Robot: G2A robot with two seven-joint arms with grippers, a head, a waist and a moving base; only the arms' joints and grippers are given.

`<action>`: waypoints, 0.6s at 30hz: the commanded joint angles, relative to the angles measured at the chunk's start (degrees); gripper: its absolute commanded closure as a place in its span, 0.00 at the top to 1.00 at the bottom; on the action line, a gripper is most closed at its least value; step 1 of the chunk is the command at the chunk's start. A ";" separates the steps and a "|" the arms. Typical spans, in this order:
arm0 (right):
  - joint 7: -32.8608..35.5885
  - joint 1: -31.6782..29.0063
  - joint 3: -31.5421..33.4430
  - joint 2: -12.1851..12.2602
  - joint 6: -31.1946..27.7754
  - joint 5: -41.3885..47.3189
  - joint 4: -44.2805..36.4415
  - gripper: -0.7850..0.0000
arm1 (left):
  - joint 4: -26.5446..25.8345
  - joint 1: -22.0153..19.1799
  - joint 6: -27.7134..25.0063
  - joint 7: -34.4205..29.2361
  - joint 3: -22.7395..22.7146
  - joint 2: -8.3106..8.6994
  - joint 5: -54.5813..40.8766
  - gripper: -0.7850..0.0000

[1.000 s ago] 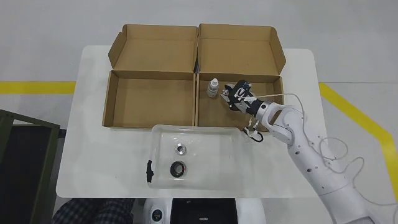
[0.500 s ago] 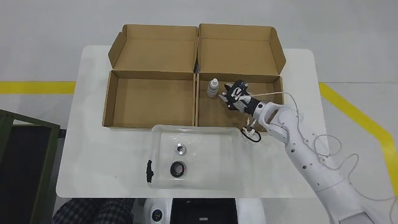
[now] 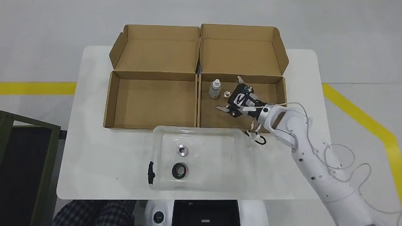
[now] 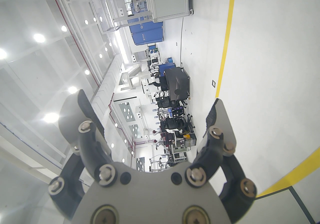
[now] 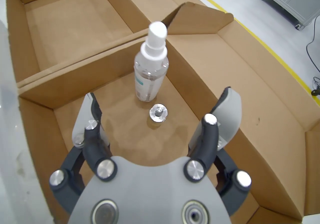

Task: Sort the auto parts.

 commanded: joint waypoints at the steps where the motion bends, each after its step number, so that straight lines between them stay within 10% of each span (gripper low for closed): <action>1: 0.26 -1.16 0.39 0.21 -1.29 0.15 -2.00 1.00 | 0.00 0.00 0.00 0.00 0.00 0.00 0.00 1.00; 18: 2.99 -12.59 -0.21 1.68 -7.17 -4.43 -19.78 1.00 | 0.00 0.00 0.00 0.00 0.00 0.00 0.00 1.00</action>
